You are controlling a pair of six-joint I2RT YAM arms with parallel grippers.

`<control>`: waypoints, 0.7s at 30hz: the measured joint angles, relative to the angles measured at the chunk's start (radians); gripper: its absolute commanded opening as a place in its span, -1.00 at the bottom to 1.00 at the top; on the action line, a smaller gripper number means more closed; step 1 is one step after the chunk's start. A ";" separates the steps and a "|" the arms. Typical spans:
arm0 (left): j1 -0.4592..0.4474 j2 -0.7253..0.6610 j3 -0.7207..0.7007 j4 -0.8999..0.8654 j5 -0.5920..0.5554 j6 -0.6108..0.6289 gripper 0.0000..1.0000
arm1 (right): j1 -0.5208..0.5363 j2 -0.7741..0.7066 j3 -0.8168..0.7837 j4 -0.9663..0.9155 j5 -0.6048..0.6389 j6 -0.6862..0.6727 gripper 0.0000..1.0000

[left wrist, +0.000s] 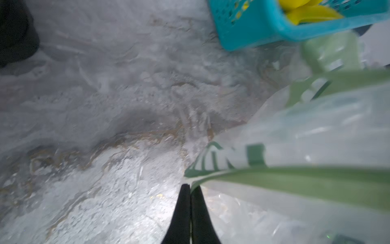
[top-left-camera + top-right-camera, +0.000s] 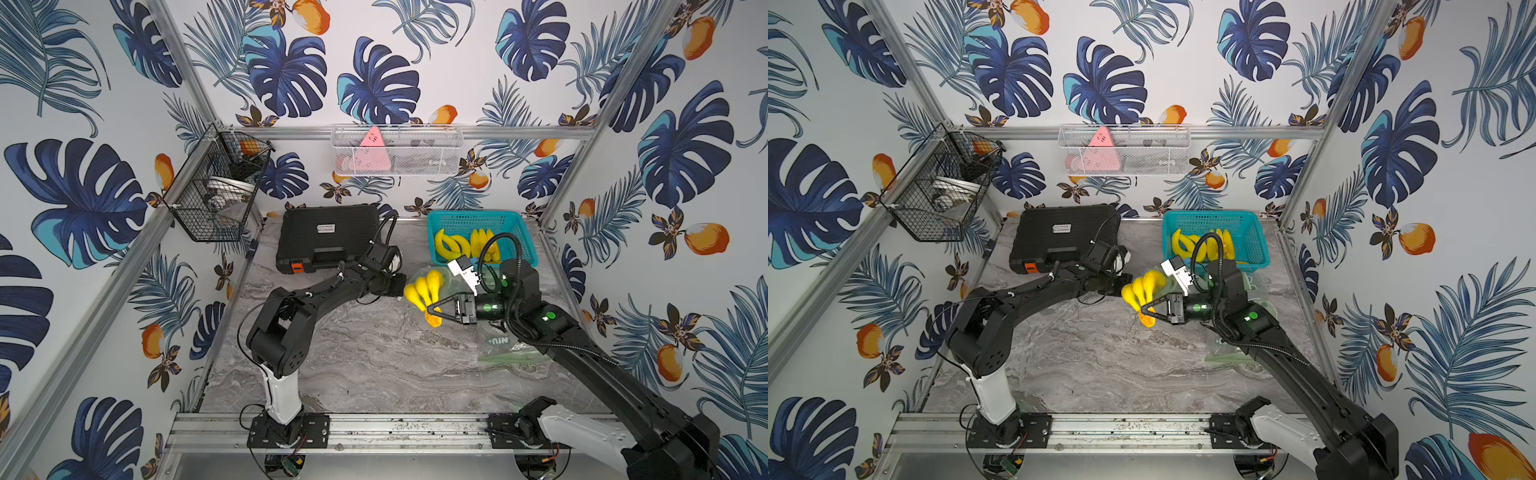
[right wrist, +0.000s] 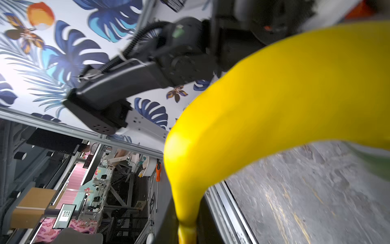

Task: Open the zip-top bag and take out the banana
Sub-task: Place the zipper food storage bag at the center of the board, then place the banana in the basket.

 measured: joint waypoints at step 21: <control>0.124 -0.169 -0.070 -0.114 -0.235 0.087 -0.12 | -0.454 0.949 0.697 0.046 0.304 -0.201 -0.32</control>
